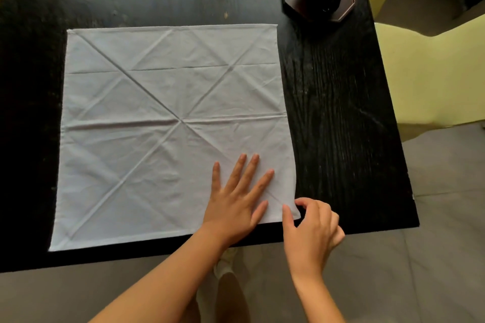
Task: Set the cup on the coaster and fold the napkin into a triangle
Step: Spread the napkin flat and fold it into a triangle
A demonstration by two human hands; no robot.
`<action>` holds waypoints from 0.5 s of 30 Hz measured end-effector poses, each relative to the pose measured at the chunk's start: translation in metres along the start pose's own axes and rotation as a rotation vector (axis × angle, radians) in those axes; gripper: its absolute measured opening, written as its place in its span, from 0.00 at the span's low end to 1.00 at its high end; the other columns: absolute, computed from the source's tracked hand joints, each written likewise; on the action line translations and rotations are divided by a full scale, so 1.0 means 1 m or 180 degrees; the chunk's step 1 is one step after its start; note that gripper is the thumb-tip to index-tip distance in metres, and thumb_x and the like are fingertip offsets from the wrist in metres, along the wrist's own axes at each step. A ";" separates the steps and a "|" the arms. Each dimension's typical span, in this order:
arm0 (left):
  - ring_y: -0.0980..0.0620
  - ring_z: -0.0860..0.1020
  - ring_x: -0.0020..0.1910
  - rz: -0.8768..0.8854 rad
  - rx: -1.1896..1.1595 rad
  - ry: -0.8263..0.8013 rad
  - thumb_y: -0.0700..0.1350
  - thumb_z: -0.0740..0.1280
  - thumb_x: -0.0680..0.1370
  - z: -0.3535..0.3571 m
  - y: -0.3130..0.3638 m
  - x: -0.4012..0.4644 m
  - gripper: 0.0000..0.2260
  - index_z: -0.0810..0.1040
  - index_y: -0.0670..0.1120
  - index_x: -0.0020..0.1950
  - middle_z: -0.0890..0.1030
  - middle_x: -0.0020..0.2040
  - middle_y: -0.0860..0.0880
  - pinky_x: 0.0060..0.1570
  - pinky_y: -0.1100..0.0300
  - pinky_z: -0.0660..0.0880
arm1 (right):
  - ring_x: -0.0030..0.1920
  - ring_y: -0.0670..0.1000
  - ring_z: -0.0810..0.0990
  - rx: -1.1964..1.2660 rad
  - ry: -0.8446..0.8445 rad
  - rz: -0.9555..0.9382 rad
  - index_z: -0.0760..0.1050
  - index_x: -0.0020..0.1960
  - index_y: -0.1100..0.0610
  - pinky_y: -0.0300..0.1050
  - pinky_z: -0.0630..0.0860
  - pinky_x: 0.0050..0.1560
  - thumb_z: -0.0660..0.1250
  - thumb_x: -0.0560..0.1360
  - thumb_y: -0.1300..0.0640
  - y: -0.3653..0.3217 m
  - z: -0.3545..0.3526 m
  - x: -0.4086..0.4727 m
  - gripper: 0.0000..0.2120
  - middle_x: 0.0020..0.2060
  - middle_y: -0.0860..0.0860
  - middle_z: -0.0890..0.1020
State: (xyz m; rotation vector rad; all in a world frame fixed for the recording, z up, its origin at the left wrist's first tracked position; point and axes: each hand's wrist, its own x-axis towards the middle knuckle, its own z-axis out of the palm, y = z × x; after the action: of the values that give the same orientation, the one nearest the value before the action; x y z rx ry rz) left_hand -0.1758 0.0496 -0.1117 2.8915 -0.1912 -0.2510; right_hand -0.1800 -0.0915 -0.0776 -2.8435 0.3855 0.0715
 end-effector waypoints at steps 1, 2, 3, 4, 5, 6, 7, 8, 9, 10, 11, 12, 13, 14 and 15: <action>0.43 0.52 0.75 -0.0001 -0.0012 0.0003 0.59 0.52 0.77 0.000 0.000 0.000 0.27 0.56 0.55 0.75 0.55 0.77 0.46 0.67 0.34 0.48 | 0.50 0.58 0.75 0.0131 -0.0048 0.0115 0.78 0.45 0.55 0.54 0.64 0.53 0.76 0.65 0.55 -0.003 0.000 0.001 0.11 0.46 0.53 0.79; 0.43 0.52 0.75 -0.0003 -0.0019 0.0001 0.59 0.52 0.77 0.000 0.000 0.000 0.27 0.56 0.55 0.75 0.55 0.77 0.46 0.67 0.34 0.48 | 0.51 0.57 0.74 0.0224 -0.0090 0.0177 0.78 0.43 0.55 0.53 0.63 0.53 0.75 0.66 0.56 -0.006 -0.001 0.002 0.09 0.46 0.53 0.79; 0.43 0.52 0.76 -0.0002 -0.0021 -0.0006 0.59 0.52 0.77 0.000 0.000 0.000 0.27 0.55 0.55 0.76 0.54 0.77 0.46 0.67 0.34 0.48 | 0.51 0.57 0.74 0.0279 -0.0115 0.0184 0.78 0.42 0.55 0.52 0.62 0.53 0.74 0.67 0.56 -0.008 -0.002 0.003 0.07 0.45 0.53 0.79; 0.43 0.51 0.76 0.0003 -0.0020 -0.0015 0.60 0.51 0.77 0.000 0.000 0.000 0.27 0.55 0.55 0.76 0.54 0.77 0.46 0.67 0.34 0.48 | 0.50 0.57 0.74 0.0336 -0.0132 0.0160 0.77 0.41 0.55 0.51 0.61 0.53 0.74 0.68 0.56 -0.009 -0.003 0.004 0.06 0.44 0.52 0.79; 0.43 0.51 0.76 0.0006 -0.0023 -0.0025 0.60 0.51 0.77 0.000 -0.001 0.000 0.27 0.55 0.55 0.76 0.54 0.77 0.46 0.67 0.34 0.48 | 0.49 0.56 0.75 0.0442 -0.0159 0.0131 0.76 0.41 0.55 0.49 0.59 0.52 0.73 0.69 0.57 -0.010 -0.006 0.005 0.06 0.42 0.51 0.79; 0.43 0.52 0.76 0.0001 -0.0034 -0.0034 0.60 0.52 0.77 0.000 -0.001 0.000 0.27 0.55 0.55 0.76 0.54 0.77 0.47 0.67 0.34 0.48 | 0.46 0.55 0.76 0.0636 -0.0221 0.0114 0.74 0.42 0.54 0.47 0.58 0.52 0.72 0.70 0.58 -0.011 -0.009 0.005 0.06 0.40 0.49 0.79; 0.43 0.52 0.76 -0.0006 -0.0052 -0.0043 0.59 0.52 0.77 0.001 0.000 0.000 0.27 0.55 0.55 0.75 0.54 0.77 0.47 0.67 0.34 0.48 | 0.43 0.53 0.77 0.0908 -0.0323 0.0114 0.71 0.44 0.52 0.45 0.57 0.53 0.71 0.71 0.59 -0.013 -0.013 0.007 0.09 0.37 0.48 0.78; 0.43 0.52 0.76 -0.0009 -0.0073 -0.0058 0.59 0.52 0.77 0.000 0.000 -0.001 0.27 0.55 0.55 0.75 0.54 0.77 0.47 0.68 0.34 0.48 | 0.41 0.51 0.77 0.1196 -0.0444 0.0113 0.69 0.47 0.51 0.44 0.58 0.55 0.70 0.71 0.61 -0.015 -0.018 0.009 0.12 0.36 0.47 0.78; 0.43 0.51 0.76 -0.0007 -0.0097 -0.0082 0.59 0.51 0.77 0.000 0.000 -0.001 0.27 0.55 0.55 0.76 0.54 0.77 0.47 0.68 0.35 0.48 | 0.40 0.47 0.77 0.1420 -0.0565 0.0099 0.68 0.51 0.50 0.43 0.59 0.57 0.69 0.71 0.62 -0.016 -0.023 0.011 0.14 0.35 0.46 0.77; 0.43 0.51 0.76 0.0000 -0.0123 -0.0108 0.59 0.50 0.77 -0.001 0.000 -0.001 0.27 0.54 0.55 0.76 0.54 0.77 0.47 0.68 0.35 0.47 | 0.40 0.43 0.76 0.1532 -0.0683 0.0048 0.68 0.55 0.49 0.43 0.59 0.58 0.69 0.72 0.62 -0.017 -0.029 0.014 0.16 0.35 0.45 0.77; 0.43 0.50 0.76 0.0014 -0.0159 -0.0131 0.59 0.48 0.78 -0.002 -0.001 -0.001 0.26 0.54 0.55 0.76 0.53 0.77 0.47 0.68 0.35 0.47 | 0.40 0.42 0.75 0.1529 -0.0789 -0.0066 0.69 0.56 0.49 0.43 0.60 0.58 0.68 0.72 0.62 -0.018 -0.034 0.016 0.17 0.36 0.44 0.77; 0.43 0.50 0.76 0.0044 -0.0212 -0.0143 0.60 0.46 0.78 -0.003 -0.002 -0.002 0.27 0.53 0.55 0.76 0.53 0.77 0.47 0.68 0.36 0.46 | 0.41 0.43 0.75 0.1454 -0.0862 -0.0242 0.72 0.56 0.49 0.43 0.61 0.57 0.67 0.73 0.62 -0.018 -0.039 0.020 0.15 0.38 0.43 0.78; 0.44 0.49 0.76 0.0093 -0.0298 -0.0147 0.61 0.45 0.78 -0.005 -0.004 -0.003 0.27 0.53 0.54 0.76 0.52 0.77 0.47 0.69 0.37 0.45 | 0.42 0.44 0.75 0.1363 -0.0888 -0.0447 0.75 0.53 0.49 0.43 0.62 0.56 0.67 0.73 0.62 -0.020 -0.044 0.024 0.12 0.39 0.43 0.79; 0.45 0.49 0.76 0.0162 -0.0419 -0.0133 0.63 0.45 0.77 -0.006 -0.006 -0.006 0.29 0.53 0.53 0.76 0.52 0.77 0.47 0.70 0.38 0.44 | 0.42 0.43 0.76 0.1313 -0.0899 -0.0623 0.77 0.50 0.49 0.44 0.63 0.57 0.66 0.73 0.62 -0.021 -0.049 0.029 0.10 0.39 0.42 0.79; 0.45 0.49 0.76 0.0229 -0.0574 -0.0092 0.65 0.45 0.76 -0.007 -0.007 -0.010 0.31 0.54 0.52 0.76 0.53 0.77 0.47 0.70 0.40 0.43 | 0.43 0.41 0.76 0.1332 -0.0950 -0.0737 0.79 0.48 0.49 0.45 0.63 0.58 0.64 0.75 0.61 -0.024 -0.054 0.034 0.09 0.39 0.41 0.79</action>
State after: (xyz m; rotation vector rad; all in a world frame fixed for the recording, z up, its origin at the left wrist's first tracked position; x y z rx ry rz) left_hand -0.1834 0.0593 -0.1054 2.6980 -0.2628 -0.2820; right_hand -0.1397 -0.0922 -0.0225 -2.3941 0.0024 0.3240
